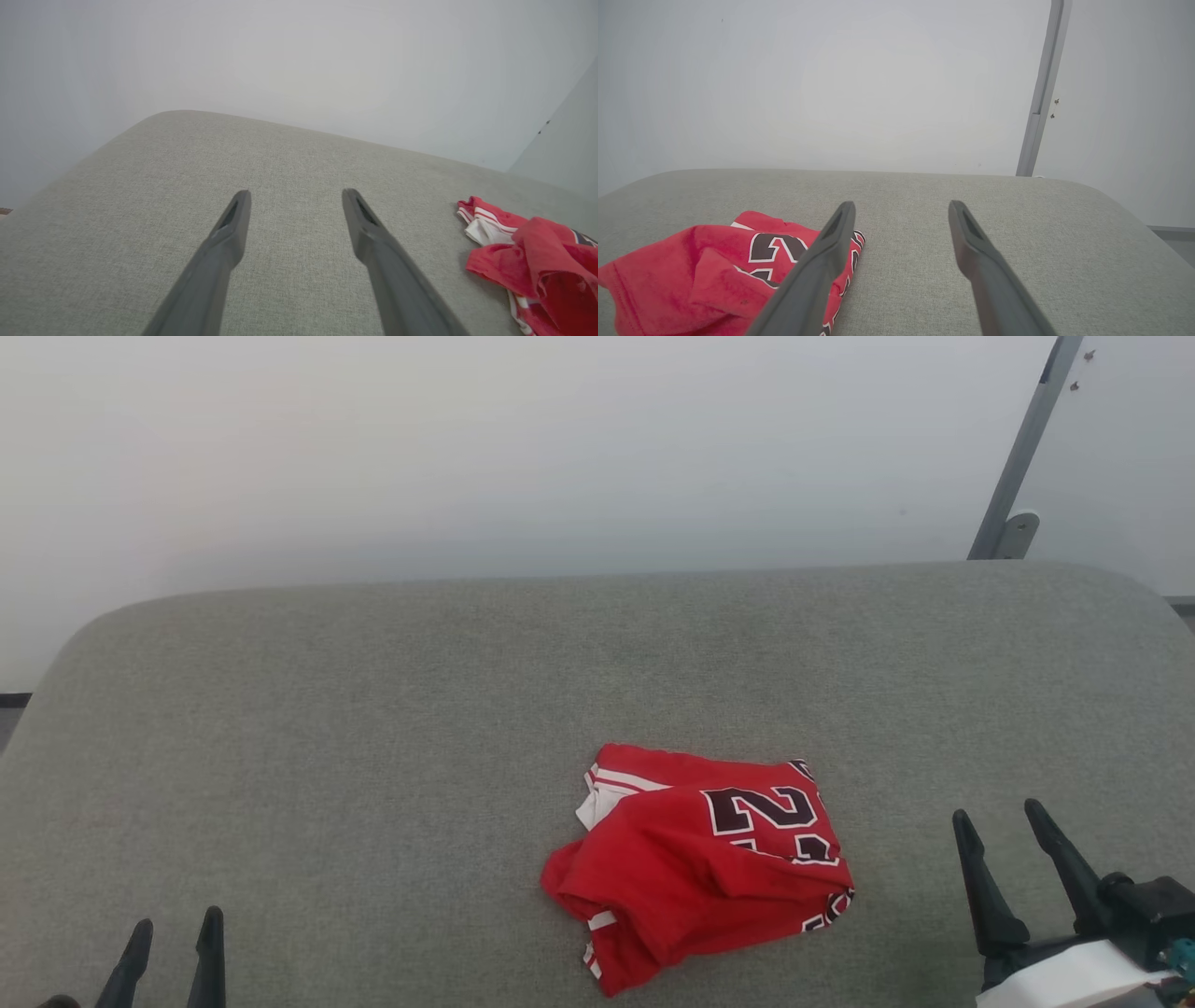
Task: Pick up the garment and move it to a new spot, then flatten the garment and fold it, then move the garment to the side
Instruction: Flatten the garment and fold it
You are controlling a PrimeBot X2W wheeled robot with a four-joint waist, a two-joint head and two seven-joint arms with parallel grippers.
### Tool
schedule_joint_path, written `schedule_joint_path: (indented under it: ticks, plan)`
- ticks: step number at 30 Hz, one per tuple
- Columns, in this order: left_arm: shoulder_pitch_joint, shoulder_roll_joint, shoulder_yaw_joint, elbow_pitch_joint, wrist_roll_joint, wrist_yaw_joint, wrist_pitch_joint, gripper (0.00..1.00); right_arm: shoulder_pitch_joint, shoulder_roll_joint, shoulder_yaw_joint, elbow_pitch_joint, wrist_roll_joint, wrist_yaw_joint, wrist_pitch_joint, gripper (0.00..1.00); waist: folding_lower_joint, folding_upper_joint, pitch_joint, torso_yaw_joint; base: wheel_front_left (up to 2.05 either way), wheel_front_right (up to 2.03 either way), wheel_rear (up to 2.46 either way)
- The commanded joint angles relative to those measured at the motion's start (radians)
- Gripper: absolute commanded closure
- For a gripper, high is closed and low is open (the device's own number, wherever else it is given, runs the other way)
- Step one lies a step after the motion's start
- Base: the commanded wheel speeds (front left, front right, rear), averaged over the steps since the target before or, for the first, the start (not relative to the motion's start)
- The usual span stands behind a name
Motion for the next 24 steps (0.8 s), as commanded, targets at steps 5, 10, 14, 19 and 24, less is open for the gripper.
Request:
schedule_joint_path:
  ticks: [5, 10, 14, 19, 24]
  plan:
    - [0.005, 0.002, 0.001, -0.006, 0.005, -0.002, -0.004, 0.0, 0.01, 0.009, 0.0, -0.005, -0.009, -0.001, -0.004, 0.0, 0.0, -0.0001, -0.002, 0.003, 0.0, 0.0, 0.0]
    - [0.002, 0.009, 0.003, -0.012, 0.009, -0.002, -0.004, 0.0, 0.016, 0.015, 0.002, -0.001, -0.009, -0.001, -0.004, 0.0, 0.0, -0.0001, -0.005, 0.004, 0.0, 0.0, 0.0]
    - [0.0, 0.012, 0.004, -0.016, 0.013, -0.002, -0.004, 0.0, 0.018, 0.02, -0.001, -0.001, -0.012, -0.001, -0.004, 0.0, 0.0, -0.0001, -0.005, 0.004, 0.0, 0.0, 0.0]
    - [-0.008, 0.021, 0.001, -0.023, 0.018, -0.002, -0.004, 0.0, 0.018, 0.022, -0.003, 0.002, -0.014, -0.001, -0.005, 0.0, 0.0, -0.0001, -0.005, 0.002, 0.0, 0.0, 0.0]
    - [-0.019, 0.036, -0.005, -0.032, 0.034, -0.002, -0.004, 0.0, 0.021, 0.023, -0.008, -0.003, -0.017, -0.001, -0.005, 0.0, 0.0, -0.0001, -0.008, 0.002, 0.0, 0.0, 0.0]
